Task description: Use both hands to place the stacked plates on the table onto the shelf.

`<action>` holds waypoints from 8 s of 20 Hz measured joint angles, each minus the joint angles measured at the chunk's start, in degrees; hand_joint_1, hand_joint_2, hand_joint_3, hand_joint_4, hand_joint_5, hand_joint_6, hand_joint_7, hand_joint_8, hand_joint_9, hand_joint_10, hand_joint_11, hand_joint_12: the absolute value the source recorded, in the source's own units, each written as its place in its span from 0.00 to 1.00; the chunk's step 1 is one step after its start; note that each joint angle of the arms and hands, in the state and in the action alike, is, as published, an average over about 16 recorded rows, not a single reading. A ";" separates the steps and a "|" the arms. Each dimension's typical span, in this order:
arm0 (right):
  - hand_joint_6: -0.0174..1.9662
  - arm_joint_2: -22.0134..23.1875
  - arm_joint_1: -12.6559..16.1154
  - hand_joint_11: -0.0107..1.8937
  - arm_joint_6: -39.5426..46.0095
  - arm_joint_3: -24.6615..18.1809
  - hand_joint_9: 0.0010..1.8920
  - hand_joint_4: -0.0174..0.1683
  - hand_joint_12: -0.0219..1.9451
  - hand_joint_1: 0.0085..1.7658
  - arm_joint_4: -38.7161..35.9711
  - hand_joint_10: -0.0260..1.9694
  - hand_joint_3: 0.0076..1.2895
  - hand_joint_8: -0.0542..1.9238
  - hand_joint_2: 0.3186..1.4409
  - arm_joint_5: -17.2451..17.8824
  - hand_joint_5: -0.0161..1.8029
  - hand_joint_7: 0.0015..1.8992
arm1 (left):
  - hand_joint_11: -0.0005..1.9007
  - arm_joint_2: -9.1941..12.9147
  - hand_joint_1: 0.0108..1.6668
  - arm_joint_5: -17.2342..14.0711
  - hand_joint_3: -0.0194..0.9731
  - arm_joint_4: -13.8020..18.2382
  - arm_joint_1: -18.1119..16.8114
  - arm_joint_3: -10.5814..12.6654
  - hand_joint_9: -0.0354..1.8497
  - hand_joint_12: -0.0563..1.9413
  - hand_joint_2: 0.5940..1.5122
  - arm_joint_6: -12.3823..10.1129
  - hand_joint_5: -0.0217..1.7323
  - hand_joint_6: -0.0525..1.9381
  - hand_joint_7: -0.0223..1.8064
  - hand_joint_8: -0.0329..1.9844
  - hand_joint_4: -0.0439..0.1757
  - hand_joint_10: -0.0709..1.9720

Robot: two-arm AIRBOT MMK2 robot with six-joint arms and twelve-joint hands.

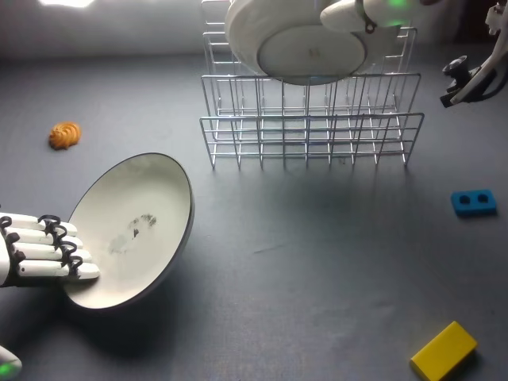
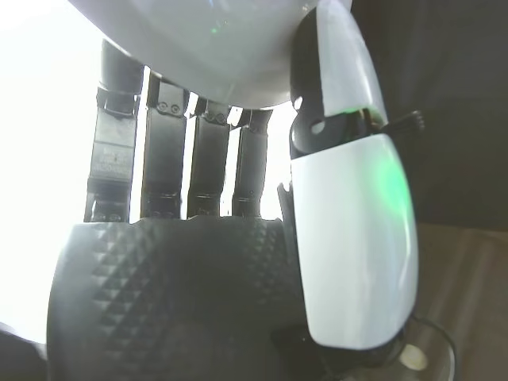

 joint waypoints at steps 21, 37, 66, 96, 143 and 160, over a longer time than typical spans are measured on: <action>0.33 -1.67 -5.66 0.23 -0.73 4.32 0.45 0.07 0.69 0.61 1.24 0.23 0.00 0.22 0.72 -1.16 0.44 0.48 | 0.01 -0.85 0.01 3.60 0.03 -1.17 -1.77 -1.77 0.03 0.02 0.61 -0.19 0.01 0.02 0.01 0.02 0.16 0.04; 0.05 0.91 -2.88 0.11 -0.65 -2.98 0.36 0.08 0.66 0.52 -9.15 0.11 0.00 0.03 0.73 2.04 0.39 0.41 | 0.01 0.57 0.01 -1.19 0.04 0.49 0.27 3.50 0.03 0.02 0.61 -0.17 0.02 0.03 0.02 0.02 0.20 0.04; 0.02 2.71 -10.83 0.01 -4.67 -19.77 0.01 0.11 0.01 0.40 -32.91 0.01 0.00 0.03 0.61 5.99 0.02 0.01 | 0.01 4.25 0.01 1.14 0.03 -2.59 -1.40 -1.90 0.03 0.03 0.60 -0.17 0.03 0.04 0.02 0.02 0.21 0.04; 0.02 2.71 -11.83 0.02 -5.26 -21.67 0.01 0.11 0.01 0.42 -34.71 0.01 0.00 0.03 0.60 6.12 0.02 0.01 | 0.01 6.90 0.01 3.26 0.04 -2.91 -2.68 -14.75 0.03 0.03 0.61 0.79 0.02 0.04 0.02 0.02 0.16 0.04; 0.02 -15.39 -13.97 0.01 -17.95 -9.09 0.01 0.10 0.09 0.53 -40.16 0.01 0.00 0.03 0.60 3.06 0.02 0.01 | 0.01 4.80 0.00 17.21 0.02 -10.79 2.08 -9.07 0.02 0.02 0.59 -2.71 0.01 0.01 0.02 0.02 0.18 0.04; 0.04 -37.38 -13.37 0.11 -20.88 12.28 0.23 0.09 0.47 0.59 -39.96 0.06 0.00 0.08 0.65 -1.45 0.21 0.21 | 0.01 5.70 0.00 23.91 0.01 -11.11 1.48 -11.44 0.01 0.03 0.56 -6.36 0.00 0.00 0.02 0.02 0.21 0.01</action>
